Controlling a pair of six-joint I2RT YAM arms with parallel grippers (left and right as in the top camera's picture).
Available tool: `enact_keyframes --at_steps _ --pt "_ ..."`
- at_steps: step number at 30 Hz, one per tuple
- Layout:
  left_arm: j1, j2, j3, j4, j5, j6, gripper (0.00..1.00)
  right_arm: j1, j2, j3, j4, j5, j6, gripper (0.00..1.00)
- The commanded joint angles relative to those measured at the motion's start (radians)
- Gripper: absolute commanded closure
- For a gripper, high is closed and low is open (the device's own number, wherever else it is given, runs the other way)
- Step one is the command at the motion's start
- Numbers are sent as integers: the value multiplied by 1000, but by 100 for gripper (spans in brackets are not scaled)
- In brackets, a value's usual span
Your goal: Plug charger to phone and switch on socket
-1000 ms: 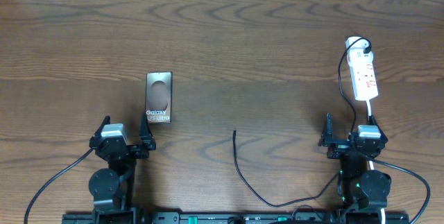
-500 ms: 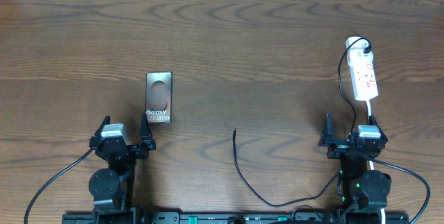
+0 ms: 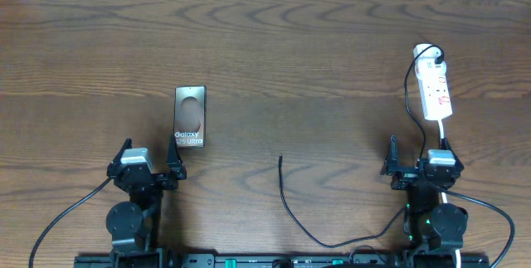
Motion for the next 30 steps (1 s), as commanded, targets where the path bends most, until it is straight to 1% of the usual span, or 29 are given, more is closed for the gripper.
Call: enact_keyframes --at_steps 1,24,28,30 --pt "5 -5 -14 -37 31 14 10 9 -8 -1 -4 8 -16 1" --pt "5 -5 -14 -34 31 14 10 9 -8 -1 -4 8 -16 1" --pt "5 -5 -8 20 31 26 10 9 -8 -1 -4 8 -16 1" --pt "5 -5 10 20 32 26 10 9 -8 -1 -4 8 -16 1"
